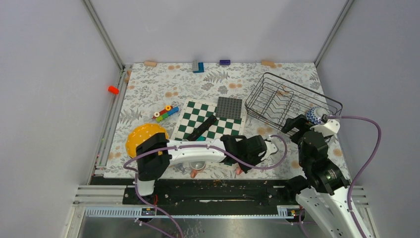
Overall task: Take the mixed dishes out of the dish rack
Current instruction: Place the cup at the center of the board.
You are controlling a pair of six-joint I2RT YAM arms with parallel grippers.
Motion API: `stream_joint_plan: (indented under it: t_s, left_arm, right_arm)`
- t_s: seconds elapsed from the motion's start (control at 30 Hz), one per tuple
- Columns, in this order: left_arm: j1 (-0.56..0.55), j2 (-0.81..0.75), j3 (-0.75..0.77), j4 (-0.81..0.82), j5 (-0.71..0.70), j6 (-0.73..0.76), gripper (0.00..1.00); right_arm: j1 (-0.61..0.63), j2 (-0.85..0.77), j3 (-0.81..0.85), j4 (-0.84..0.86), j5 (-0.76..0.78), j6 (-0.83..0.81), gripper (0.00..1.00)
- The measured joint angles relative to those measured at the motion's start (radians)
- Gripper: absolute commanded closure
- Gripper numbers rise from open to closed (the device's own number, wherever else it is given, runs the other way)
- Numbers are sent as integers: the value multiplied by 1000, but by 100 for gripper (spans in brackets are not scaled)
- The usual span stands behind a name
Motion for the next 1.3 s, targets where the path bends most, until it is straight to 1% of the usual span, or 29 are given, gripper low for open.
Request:
stream_joint_plan:
  t_s: [0.17, 0.23, 0.3, 0.33, 0.47, 0.57, 0.63, 0.73, 0.9, 1.13, 1.23, 1.3]
  left_arm:
    - [-8, 26, 13, -6, -8, -8, 77]
    - [-12, 26, 23, -4, -16, -11, 68]
    - [-17, 26, 34, -3, -24, -11, 53]
    - [-19, 26, 38, -2, -27, -13, 49]
    - [-22, 26, 42, -3, -34, -19, 38]
    - [-23, 26, 42, -2, -33, -27, 12]
    - [-24, 22, 40, -2, -31, -27, 2]
    - [-27, -3, 35, 5, -23, -29, 1]
    - [-28, -104, -9, 50, 17, -26, 1]
    - [-28, -284, -106, 139, 65, -5, 1]
    - [-14, -378, -169, 182, 73, 1, 1]
    - [16, -444, -211, 217, 80, -1, 1]
  right_arm:
    - [0, -2, 0, 0, 4, 0, 2]
    - [0, -2, 0, 0, 8, 0, 1]
    - [0, -3, 0, 0, 10, 0, 1]
    - [0, -3, 0, 0, 10, 0, 2]
    - [0, -5, 0, 0, 10, 0, 2]
    - [0, -5, 0, 0, 10, 0, 2]
    - [0, -5, 0, 0, 10, 0, 2]
    - [0, -5, 0, 0, 10, -3, 2]
    - [0, -5, 0, 0, 10, -6, 2]
    - [0, 1, 0, 0, 10, -6, 1]
    - [0, 27, 2, -4, 15, -6, 2]
    - [0, 61, 10, -10, 29, -6, 2]
